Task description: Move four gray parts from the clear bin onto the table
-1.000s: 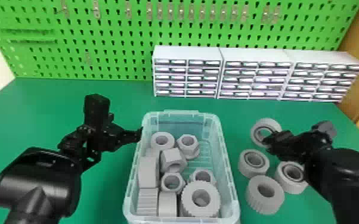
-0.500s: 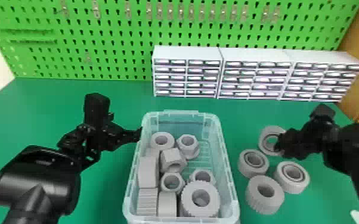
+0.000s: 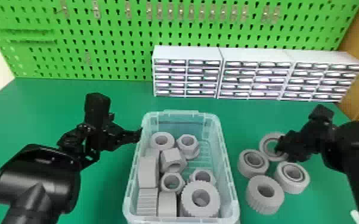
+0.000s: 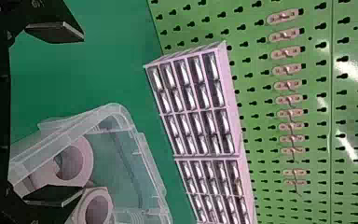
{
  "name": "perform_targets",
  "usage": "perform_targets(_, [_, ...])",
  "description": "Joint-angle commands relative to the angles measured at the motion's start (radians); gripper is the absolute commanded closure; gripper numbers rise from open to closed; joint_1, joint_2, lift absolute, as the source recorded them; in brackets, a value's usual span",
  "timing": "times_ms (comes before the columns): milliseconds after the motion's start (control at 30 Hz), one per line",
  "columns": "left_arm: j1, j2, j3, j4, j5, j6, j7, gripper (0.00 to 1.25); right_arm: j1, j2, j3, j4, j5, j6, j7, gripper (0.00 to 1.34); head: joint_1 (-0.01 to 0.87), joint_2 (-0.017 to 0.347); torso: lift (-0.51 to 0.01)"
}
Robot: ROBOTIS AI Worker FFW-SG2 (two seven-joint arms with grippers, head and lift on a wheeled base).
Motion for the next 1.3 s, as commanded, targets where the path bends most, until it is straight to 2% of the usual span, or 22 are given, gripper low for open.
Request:
perform_targets(0, [-0.002,0.000,0.000,0.000,-0.007,0.008,-0.012,0.13,0.019,0.006,0.018,-0.026,0.019,-0.065,0.000,0.33,0.686,0.026,-0.050])
perform_targets(67, [-0.002,0.000,0.000,0.002,-0.008,0.009,-0.015,0.13,0.035,0.011,0.033,-0.049,0.025,-0.105,0.000,0.13,0.686,0.026,-0.050])
perform_targets(133, [-0.002,0.000,0.000,0.002,-0.008,0.012,-0.016,0.13,0.038,0.012,0.035,-0.055,0.025,-0.116,0.000,0.08,0.686,0.026,-0.050])
perform_targets(533, [-0.007,0.000,-0.001,0.005,-0.014,0.015,-0.024,0.14,0.025,-0.011,0.109,-0.067,0.023,-0.116,0.001,0.11,0.686,0.026,-0.050])
perform_targets(800, [-0.008,-0.002,-0.003,0.006,-0.017,0.017,-0.030,0.14,0.030,-0.018,0.170,-0.127,0.071,-0.111,0.001,0.11,0.686,0.026,-0.050])
perform_targets(1033, [-0.008,-0.002,0.002,0.006,-0.019,0.018,-0.035,0.14,0.059,-0.006,0.167,-0.257,0.171,-0.015,0.001,0.11,0.686,0.026,-0.050])
perform_targets(1267, [-0.005,-0.009,0.013,0.006,-0.033,0.018,-0.035,0.14,0.142,0.020,0.136,-0.449,0.234,0.090,0.001,0.11,0.686,0.026,-0.050])
